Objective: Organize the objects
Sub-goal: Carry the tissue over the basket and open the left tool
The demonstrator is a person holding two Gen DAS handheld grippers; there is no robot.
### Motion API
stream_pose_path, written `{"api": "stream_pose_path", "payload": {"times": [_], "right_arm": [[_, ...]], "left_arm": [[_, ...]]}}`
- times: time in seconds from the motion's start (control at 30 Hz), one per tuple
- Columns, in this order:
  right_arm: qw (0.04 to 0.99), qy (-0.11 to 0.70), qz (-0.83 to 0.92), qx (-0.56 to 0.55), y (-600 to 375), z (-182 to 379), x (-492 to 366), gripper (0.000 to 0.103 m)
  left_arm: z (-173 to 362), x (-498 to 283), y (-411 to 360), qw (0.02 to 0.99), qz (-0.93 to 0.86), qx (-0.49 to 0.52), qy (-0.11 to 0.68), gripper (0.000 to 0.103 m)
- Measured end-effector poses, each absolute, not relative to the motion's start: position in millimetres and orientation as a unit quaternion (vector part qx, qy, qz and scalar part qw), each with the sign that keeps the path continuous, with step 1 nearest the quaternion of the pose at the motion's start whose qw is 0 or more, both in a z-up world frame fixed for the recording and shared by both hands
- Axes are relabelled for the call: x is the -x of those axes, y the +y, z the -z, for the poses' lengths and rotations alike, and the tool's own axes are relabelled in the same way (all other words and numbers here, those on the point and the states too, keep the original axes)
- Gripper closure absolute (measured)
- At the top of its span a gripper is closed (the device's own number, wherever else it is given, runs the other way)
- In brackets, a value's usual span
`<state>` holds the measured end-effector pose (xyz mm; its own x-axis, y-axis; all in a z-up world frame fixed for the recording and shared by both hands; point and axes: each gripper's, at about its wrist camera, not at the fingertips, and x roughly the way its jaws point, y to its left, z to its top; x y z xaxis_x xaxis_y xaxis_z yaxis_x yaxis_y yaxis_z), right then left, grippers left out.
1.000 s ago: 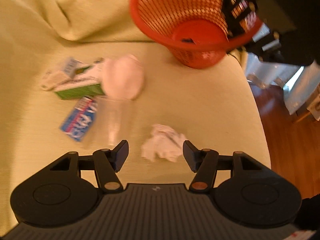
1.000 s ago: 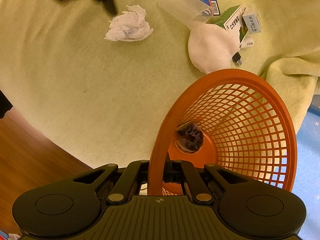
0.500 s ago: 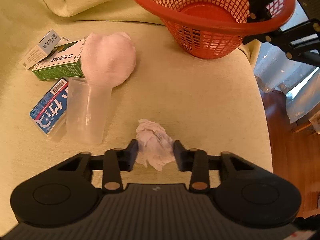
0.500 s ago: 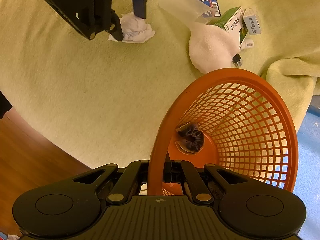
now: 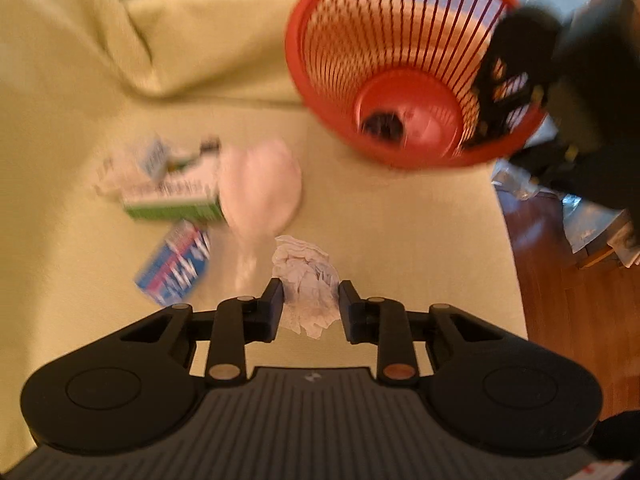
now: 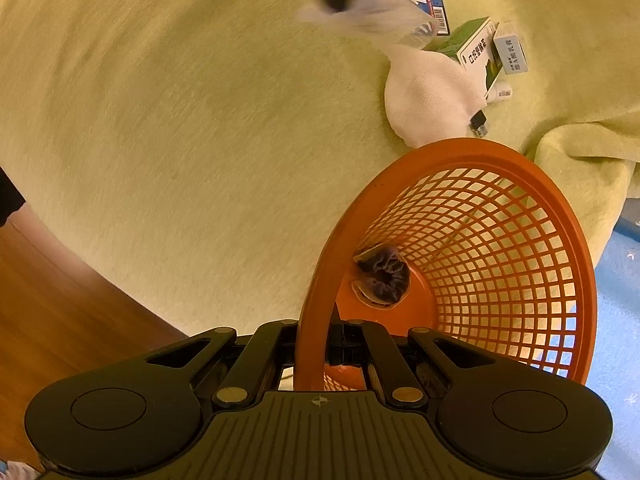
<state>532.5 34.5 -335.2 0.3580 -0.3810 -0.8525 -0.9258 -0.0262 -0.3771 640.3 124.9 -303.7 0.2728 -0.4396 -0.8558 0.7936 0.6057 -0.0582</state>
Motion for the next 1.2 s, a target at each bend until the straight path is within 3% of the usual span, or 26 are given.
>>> {"api": "stream_pose_path", "payload": {"times": [0.3,0.6,0.93,1.2], "right_arm": [[0.495,0.494,-0.274,0.660,35.1,334.7,-533.2,0.103],[0.499,0.495,-0.273,0.656,33.2,333.9,-532.8,0.103],[0.509,0.497,-0.271,0.649,32.6,332.0,-533.6,0.103],[0.509,0.498,-0.270,0.648,32.7,329.8,-534.2,0.103]], "left_arm": [[233.4,-672.5,106.7,0.777,0.454,-0.208,0.383,0.078],[217.2,-698.5,61.3,0.753,0.519,-0.204,0.349,0.076],[213.8,-711.1,53.7,0.763,0.522,-0.160,0.346,0.053],[217.7,-709.9,86.3,0.787,0.473,-0.165,0.361,0.049]]}}
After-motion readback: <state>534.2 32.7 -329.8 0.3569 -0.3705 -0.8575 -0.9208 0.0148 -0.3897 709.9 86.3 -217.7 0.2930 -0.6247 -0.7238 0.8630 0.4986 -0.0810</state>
